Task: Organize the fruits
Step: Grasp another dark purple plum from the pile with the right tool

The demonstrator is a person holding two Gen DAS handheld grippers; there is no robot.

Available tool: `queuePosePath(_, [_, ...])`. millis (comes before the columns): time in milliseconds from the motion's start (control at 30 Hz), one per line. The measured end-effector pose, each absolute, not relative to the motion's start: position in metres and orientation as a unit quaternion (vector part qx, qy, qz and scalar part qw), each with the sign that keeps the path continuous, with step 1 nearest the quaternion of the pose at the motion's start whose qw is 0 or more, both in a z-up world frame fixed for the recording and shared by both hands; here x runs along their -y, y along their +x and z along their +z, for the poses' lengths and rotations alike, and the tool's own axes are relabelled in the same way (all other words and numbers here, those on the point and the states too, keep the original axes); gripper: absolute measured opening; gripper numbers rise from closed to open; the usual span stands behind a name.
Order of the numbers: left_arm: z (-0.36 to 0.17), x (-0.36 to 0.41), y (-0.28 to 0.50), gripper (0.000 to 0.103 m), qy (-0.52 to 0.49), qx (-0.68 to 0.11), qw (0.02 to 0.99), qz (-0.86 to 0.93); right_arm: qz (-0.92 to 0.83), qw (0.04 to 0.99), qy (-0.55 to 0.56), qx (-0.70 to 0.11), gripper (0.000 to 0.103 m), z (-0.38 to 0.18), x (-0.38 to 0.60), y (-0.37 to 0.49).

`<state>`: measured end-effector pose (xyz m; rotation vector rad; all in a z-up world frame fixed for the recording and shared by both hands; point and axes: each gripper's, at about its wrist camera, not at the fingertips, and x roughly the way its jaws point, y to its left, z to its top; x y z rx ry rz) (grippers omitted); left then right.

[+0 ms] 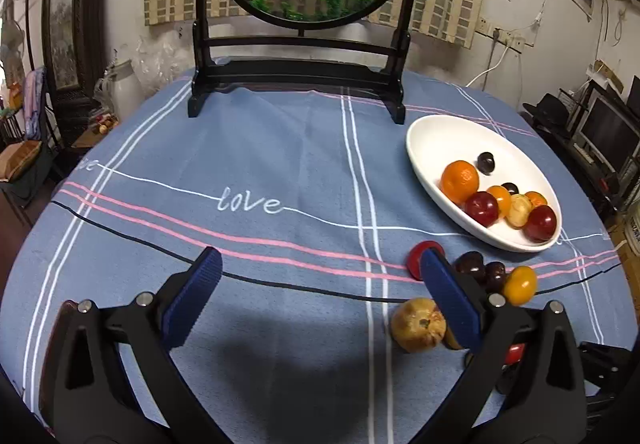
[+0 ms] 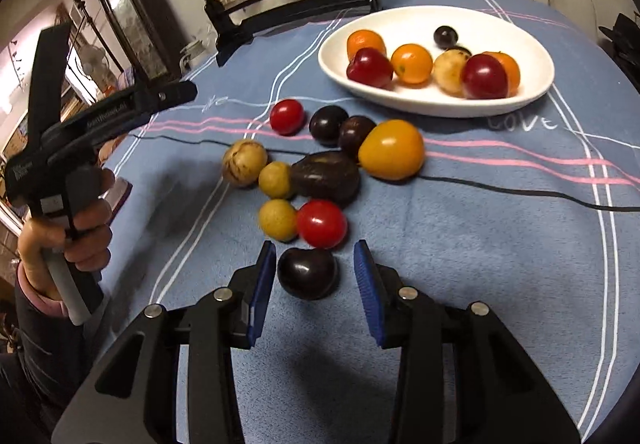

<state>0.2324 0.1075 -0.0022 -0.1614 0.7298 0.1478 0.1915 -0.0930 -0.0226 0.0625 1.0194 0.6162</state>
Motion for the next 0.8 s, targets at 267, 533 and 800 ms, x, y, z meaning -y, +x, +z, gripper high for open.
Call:
queuePosePath(267, [-0.002,-0.110,0.231,0.101,-0.079,-0.357,0.928,0.068,0.301,0.828,-0.028,-0.473,0.041,-0.027,0.077,0.179])
queuePosePath(533, [-0.008,-0.113,0.235,0.101,-0.085,-0.368,0.923,0.071,0.309,0.824,-0.038,-0.473,0.033,-0.027,0.074,0.176])
queuePosePath(800, [-0.010,-0.115,0.236,0.101,-0.086,-0.371,0.922,0.074,0.324,0.821,-0.014,-0.469,0.028,-0.021,0.080,0.179])
